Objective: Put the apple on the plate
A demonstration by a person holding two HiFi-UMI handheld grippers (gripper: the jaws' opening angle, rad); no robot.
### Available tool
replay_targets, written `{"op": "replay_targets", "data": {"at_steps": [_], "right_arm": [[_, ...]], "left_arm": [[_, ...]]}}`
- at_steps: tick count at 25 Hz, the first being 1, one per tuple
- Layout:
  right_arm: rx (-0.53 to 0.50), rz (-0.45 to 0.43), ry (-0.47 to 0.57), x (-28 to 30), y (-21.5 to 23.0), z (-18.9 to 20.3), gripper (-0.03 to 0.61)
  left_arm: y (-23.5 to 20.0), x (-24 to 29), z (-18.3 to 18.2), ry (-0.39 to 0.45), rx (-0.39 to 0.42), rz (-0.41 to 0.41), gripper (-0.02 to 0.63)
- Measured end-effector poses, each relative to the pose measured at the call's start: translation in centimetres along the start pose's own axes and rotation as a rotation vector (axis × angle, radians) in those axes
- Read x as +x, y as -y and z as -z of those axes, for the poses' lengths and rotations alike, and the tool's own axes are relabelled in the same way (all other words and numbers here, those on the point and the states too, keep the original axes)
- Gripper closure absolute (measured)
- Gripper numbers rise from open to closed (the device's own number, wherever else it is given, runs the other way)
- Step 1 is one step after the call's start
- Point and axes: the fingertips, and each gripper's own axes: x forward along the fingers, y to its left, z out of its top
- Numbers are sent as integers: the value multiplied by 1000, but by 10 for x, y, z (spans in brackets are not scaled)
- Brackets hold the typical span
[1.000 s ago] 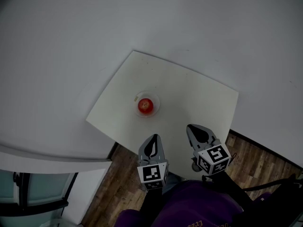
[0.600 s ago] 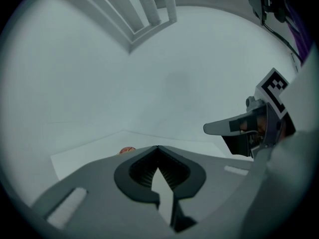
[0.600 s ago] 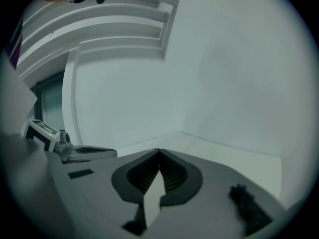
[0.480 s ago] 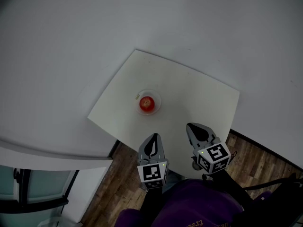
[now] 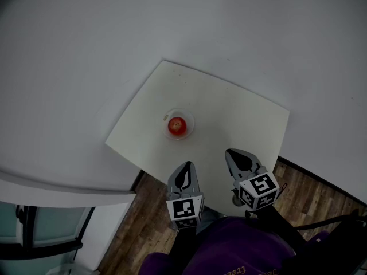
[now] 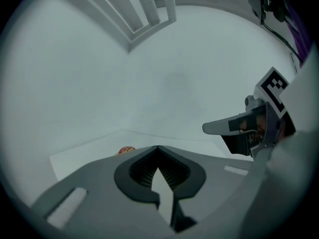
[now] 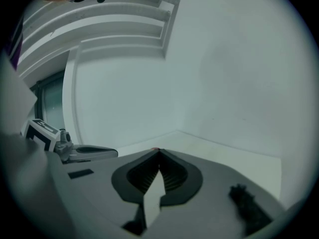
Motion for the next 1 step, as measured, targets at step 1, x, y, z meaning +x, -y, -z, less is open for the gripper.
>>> {"op": "replay_targets", "data": {"at_steps": [1], "right_arm": [[0,0,0,0,0,0,568]], "left_arm": [[0,0,0,0,-1,-2,606]]}}
